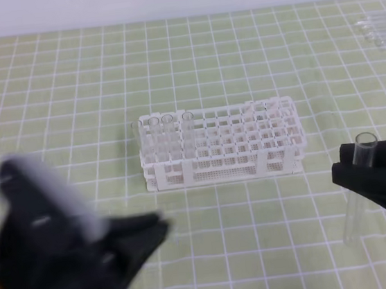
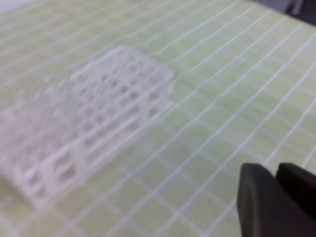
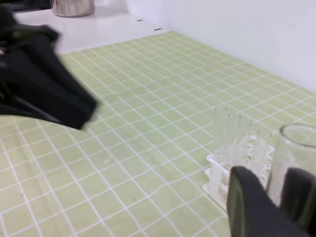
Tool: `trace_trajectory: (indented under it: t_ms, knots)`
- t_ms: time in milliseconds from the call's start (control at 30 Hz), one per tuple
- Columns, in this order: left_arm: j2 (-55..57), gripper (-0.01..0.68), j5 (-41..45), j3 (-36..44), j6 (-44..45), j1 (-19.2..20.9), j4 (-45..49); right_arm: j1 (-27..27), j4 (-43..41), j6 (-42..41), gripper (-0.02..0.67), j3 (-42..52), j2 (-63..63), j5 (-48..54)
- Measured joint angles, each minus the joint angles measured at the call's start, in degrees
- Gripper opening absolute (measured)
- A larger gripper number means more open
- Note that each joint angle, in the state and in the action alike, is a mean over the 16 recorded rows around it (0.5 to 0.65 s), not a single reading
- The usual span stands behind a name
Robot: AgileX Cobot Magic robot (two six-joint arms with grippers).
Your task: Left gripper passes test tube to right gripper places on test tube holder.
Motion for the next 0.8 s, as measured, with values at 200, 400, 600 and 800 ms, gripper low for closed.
trace_trajectory:
  t_ms: [200,400,600,800]
  knots:
    - [-12.39,0.002,6.22,6.23,-0.07,0.0,-4.45,0.0,0.01,0.0,0.099,0.0,0.0,-0.16]
    - [-21.11,-0.001,6.59,12.1,-0.18,0.0,-7.81,0.0,0.13,0.0,0.099,0.0,0.0,-0.16]
    - [-25.02,-0.002,6.87,14.61,-0.25,0.0,-8.61,0.0,0.27,0.0,0.099,0.0,0.0,-0.16]
    - [-25.97,-0.002,7.36,15.1,-0.28,0.0,-8.92,0.0,0.52,0.0,0.099,0.0,0.0,-0.16]
